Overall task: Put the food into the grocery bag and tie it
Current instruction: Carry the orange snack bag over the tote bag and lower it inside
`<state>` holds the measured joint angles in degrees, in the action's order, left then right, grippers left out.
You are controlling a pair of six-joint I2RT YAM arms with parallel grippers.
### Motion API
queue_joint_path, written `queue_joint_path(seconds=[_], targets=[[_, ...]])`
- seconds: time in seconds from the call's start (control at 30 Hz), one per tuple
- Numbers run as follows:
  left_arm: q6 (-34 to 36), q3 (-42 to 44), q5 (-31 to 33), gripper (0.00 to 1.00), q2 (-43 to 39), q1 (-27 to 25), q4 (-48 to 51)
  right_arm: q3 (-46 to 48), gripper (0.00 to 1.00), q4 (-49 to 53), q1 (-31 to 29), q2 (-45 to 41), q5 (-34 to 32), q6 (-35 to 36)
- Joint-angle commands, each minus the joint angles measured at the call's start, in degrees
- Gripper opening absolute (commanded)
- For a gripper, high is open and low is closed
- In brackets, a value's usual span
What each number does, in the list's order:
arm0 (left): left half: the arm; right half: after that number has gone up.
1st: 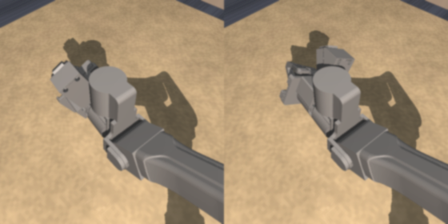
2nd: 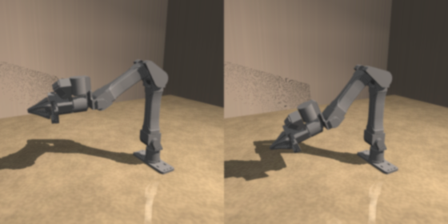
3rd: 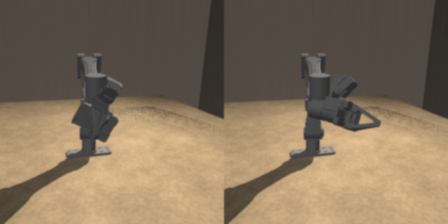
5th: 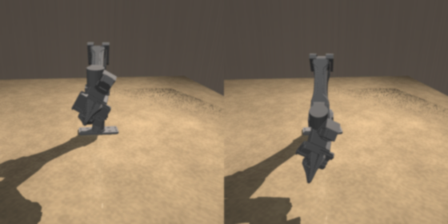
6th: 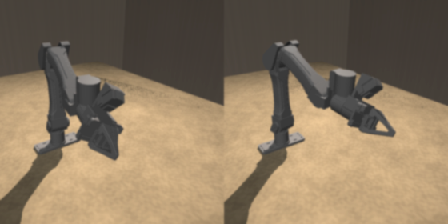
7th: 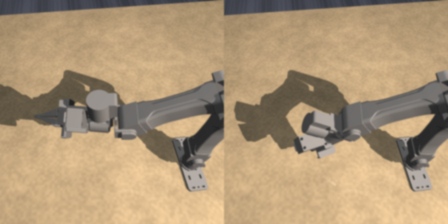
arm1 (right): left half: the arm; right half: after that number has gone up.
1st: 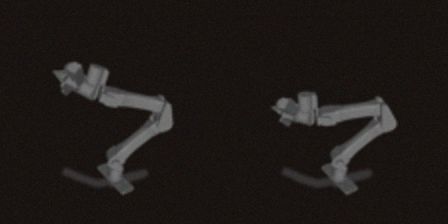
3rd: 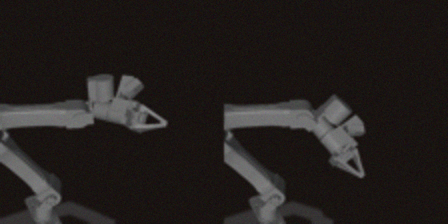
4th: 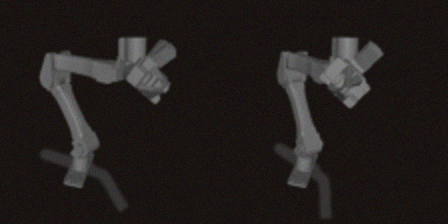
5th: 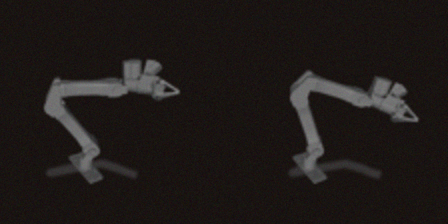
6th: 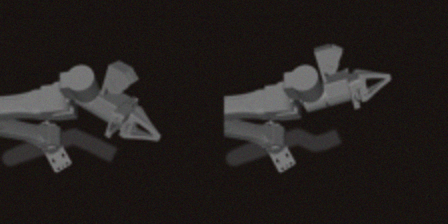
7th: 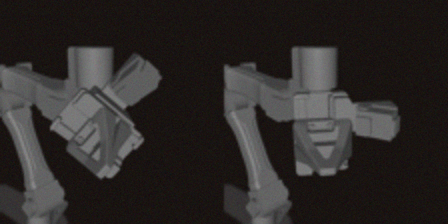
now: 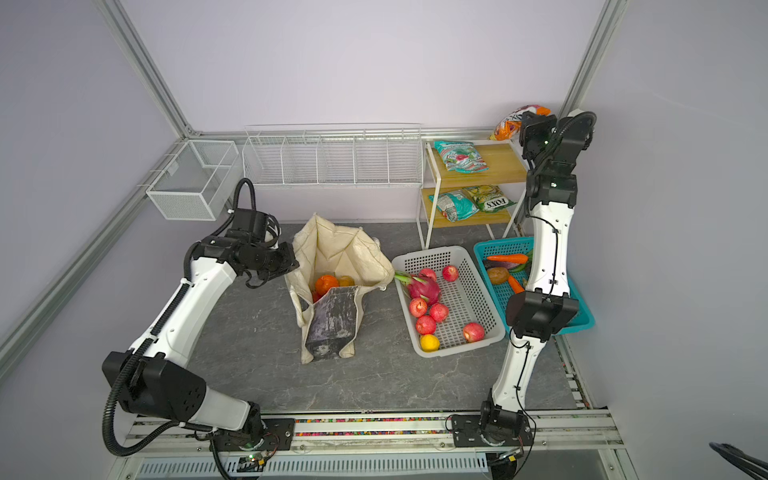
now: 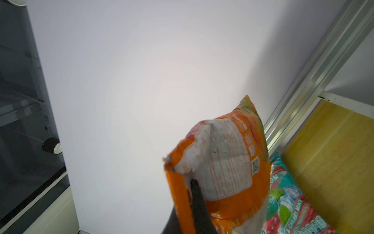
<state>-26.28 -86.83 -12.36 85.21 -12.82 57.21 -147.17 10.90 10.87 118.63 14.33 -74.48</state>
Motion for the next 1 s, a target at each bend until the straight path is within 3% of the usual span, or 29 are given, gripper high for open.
queue_joint_path(seconds=[0.0,0.27,0.5,0.67,0.97], targets=[[-0.2,1.2,1.2,0.00,-2.0,-0.4,0.6,1.8,0.07,-2.3,-1.1,-7.9,5.2,5.6],[-0.1,2.5,0.9,0.00,-3.7,-0.4,2.0,16.2,0.07,0.6,-8.0,-21.2,15.0,20.8],[0.5,0.8,-0.3,0.00,-3.1,-0.4,4.1,27.9,0.07,6.5,-18.6,-29.3,17.2,35.0],[0.4,1.0,-0.7,0.00,-3.3,-0.5,4.2,31.9,0.07,13.4,-28.0,-31.7,16.0,42.4],[0.7,0.9,-1.0,0.00,-3.8,-0.5,5.4,37.7,0.07,19.0,-42.6,-32.7,9.4,47.5]])
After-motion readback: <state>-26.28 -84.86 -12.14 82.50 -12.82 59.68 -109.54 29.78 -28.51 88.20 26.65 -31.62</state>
